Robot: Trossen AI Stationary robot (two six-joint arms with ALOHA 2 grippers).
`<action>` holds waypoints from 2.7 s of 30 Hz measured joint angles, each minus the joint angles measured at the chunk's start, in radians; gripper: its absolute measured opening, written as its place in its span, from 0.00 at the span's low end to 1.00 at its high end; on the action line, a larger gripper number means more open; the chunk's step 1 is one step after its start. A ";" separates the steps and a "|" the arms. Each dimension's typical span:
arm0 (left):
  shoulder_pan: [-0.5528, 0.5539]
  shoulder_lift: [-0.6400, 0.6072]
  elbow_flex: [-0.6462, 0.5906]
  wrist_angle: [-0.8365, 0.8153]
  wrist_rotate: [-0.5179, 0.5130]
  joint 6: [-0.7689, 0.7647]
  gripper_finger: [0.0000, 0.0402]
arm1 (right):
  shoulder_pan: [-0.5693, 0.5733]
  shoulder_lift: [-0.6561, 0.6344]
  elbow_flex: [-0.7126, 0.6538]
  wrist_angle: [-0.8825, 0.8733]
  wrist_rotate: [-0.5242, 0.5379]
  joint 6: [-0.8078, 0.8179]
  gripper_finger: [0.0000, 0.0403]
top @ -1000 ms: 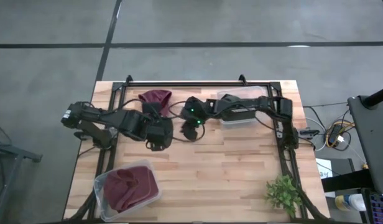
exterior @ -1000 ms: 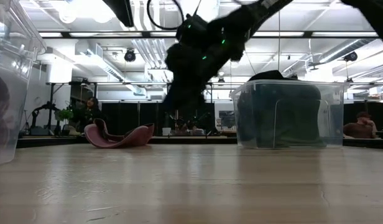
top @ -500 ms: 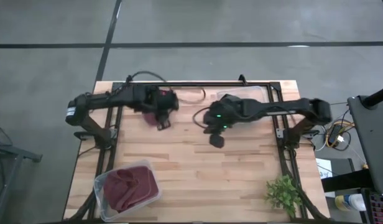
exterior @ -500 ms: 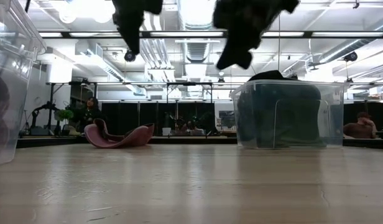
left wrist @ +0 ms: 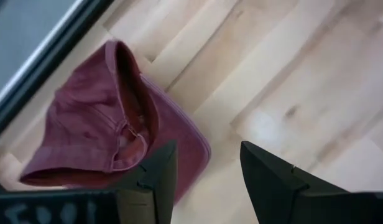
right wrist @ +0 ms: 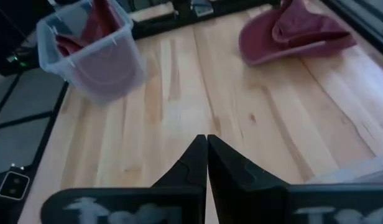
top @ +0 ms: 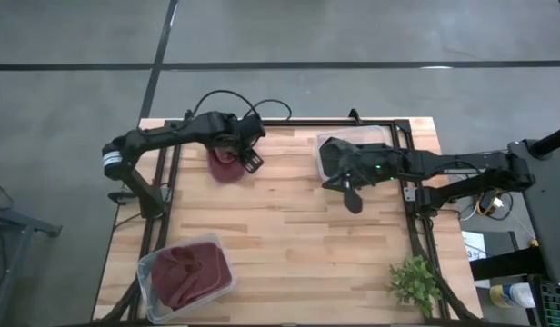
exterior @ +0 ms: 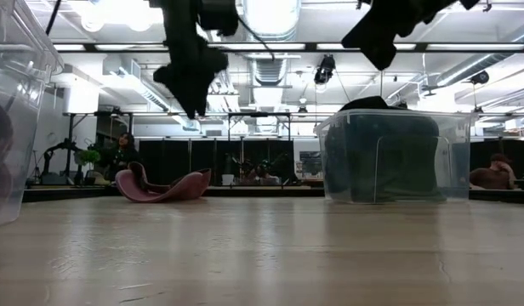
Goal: Pick & Place hat
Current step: Put the dark red cap into the bottom transparent bin
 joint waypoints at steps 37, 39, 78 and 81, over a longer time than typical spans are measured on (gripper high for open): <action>0.004 0.325 -0.103 0.112 -0.199 -0.110 0.39 | 0.000 -0.004 -0.075 0.047 0.021 -0.031 0.02; 0.005 0.331 -0.103 0.111 -0.199 -0.110 0.33 | 0.000 -0.003 -0.075 0.047 0.022 -0.031 0.02; 0.001 -0.394 0.034 0.309 0.410 -0.034 0.02 | 0.004 -0.004 -0.075 0.068 0.012 -0.171 0.02; -0.001 -0.422 0.034 0.297 0.608 0.023 0.02 | 0.004 -0.004 -0.075 0.070 0.013 -0.182 0.02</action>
